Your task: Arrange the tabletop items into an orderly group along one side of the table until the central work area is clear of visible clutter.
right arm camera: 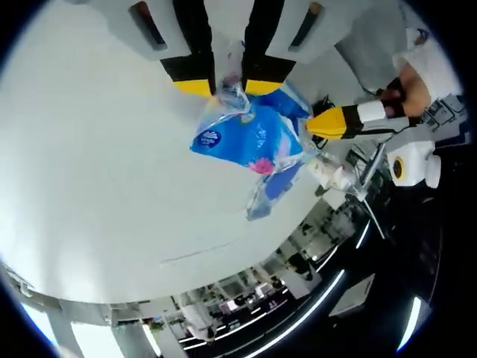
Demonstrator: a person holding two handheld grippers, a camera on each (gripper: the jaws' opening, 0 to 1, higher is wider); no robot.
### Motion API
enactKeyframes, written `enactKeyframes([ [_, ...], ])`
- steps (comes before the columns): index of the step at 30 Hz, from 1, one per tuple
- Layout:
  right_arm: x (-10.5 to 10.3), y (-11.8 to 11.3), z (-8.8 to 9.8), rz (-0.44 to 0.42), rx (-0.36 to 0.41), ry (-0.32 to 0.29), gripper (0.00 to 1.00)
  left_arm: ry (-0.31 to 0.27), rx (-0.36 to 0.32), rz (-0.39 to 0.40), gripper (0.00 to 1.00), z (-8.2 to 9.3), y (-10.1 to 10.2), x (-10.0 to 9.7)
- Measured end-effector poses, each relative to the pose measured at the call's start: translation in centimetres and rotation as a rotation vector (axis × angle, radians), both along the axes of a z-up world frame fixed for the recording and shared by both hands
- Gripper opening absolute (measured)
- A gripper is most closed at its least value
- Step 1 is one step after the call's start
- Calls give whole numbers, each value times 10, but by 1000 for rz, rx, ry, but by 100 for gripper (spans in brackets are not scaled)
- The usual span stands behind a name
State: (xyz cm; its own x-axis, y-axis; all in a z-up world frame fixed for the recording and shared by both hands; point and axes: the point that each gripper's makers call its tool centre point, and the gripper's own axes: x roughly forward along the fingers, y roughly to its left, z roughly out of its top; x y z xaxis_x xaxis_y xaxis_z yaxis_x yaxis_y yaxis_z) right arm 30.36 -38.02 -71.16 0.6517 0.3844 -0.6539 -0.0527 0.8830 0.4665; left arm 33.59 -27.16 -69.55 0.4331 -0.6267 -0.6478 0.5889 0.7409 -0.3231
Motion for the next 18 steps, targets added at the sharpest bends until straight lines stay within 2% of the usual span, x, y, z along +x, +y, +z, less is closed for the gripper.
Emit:
enactKeyframes([
  [7,-11,-13,8,34,-26,-19,7,-3,-43,3,0,10,-11,-15],
  [12,-21,-17,2,32,-8,-3,4,0,-52,-15,0,12,-15,-17],
  [18,-17,-21,1,23,-7,-5,3,1,-39,-39,0,12,-24,-14],
])
